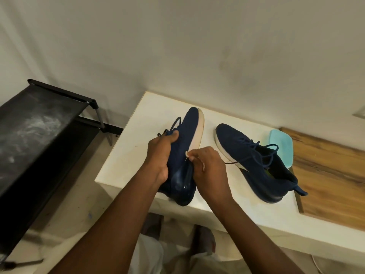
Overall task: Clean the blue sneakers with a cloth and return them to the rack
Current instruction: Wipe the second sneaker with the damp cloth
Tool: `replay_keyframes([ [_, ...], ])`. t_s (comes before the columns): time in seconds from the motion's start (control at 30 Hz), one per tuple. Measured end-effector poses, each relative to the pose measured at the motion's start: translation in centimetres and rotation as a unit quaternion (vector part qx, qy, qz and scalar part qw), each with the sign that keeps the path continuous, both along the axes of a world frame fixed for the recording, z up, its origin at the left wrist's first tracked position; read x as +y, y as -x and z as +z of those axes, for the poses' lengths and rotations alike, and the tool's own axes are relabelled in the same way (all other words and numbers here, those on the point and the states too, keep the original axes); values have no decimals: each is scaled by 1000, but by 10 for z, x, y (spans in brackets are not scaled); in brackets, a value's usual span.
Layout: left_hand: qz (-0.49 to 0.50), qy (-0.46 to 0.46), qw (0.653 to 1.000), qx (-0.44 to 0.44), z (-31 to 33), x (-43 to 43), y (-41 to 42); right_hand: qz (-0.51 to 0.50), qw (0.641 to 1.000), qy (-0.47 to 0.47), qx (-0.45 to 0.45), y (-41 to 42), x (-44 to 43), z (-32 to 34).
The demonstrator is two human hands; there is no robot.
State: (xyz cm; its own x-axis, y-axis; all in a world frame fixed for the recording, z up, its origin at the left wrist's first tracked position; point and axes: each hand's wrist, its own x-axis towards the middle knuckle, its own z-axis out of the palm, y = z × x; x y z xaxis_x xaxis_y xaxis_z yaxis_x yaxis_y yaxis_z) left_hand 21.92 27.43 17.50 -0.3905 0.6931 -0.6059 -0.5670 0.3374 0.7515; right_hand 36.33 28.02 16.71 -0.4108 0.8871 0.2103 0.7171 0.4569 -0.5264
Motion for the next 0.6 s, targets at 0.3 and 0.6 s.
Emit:
replay_keyframes([
  [0.3, 29, -57, 990, -128, 8, -5, -8, 42, 999, -24, -5, 4, 17, 24],
  [0.6, 6, -99, 981, -169, 12, -7, -6, 107, 994, -27, 4, 19, -4, 42],
])
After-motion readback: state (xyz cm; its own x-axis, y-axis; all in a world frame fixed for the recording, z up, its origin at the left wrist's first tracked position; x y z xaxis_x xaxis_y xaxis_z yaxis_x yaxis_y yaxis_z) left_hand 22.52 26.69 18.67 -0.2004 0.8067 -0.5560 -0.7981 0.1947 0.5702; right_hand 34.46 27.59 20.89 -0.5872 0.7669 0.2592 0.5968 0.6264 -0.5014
